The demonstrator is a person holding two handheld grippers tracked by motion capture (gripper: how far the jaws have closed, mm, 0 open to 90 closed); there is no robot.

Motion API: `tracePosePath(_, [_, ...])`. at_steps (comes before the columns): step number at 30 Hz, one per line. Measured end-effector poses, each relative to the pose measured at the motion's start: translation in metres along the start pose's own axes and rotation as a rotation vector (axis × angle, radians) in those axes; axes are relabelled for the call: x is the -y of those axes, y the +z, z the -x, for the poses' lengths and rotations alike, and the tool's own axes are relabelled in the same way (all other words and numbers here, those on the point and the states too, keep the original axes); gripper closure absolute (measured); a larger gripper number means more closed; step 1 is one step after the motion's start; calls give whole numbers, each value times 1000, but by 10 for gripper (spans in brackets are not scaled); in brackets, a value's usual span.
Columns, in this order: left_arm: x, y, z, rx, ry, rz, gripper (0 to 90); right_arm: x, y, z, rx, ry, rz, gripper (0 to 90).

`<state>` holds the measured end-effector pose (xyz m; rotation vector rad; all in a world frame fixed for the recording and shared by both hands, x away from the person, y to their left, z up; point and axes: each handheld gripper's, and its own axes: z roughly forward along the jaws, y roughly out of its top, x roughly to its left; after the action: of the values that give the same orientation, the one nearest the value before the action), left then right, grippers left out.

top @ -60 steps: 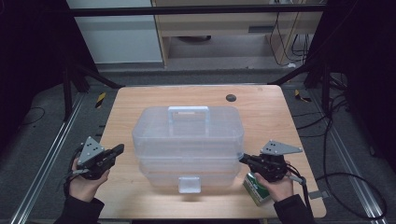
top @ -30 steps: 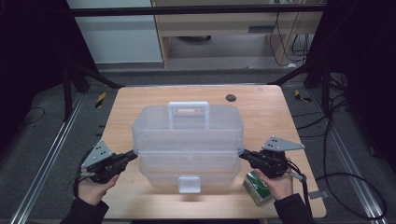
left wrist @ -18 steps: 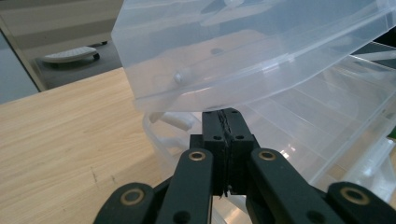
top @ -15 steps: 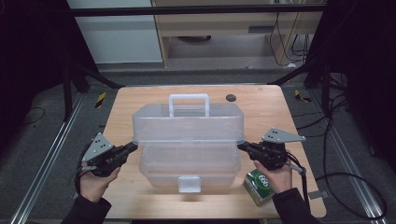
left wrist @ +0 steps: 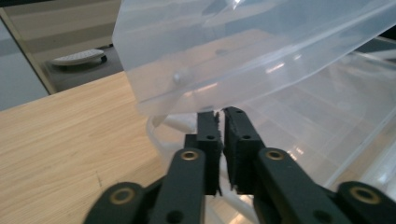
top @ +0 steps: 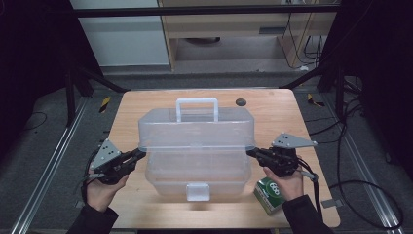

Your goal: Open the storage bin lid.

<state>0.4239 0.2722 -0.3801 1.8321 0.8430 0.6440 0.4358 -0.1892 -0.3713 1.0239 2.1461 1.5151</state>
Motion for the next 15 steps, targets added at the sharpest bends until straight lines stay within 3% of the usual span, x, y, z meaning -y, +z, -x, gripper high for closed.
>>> tracePosePath(3, [5, -1, -2, -42, 16, -17, 723, 0, 0, 0, 2, 1, -4, 899])
tracePosePath(8, [6, 2, -2, -63, 12, 4, 568, 1, 1, 0, 0, 0, -9, 899])
tracePosePath(15, [1, 7, 2, -64, 44, 38, 496, 1, 1, 0, -1, -3, -11, 899])
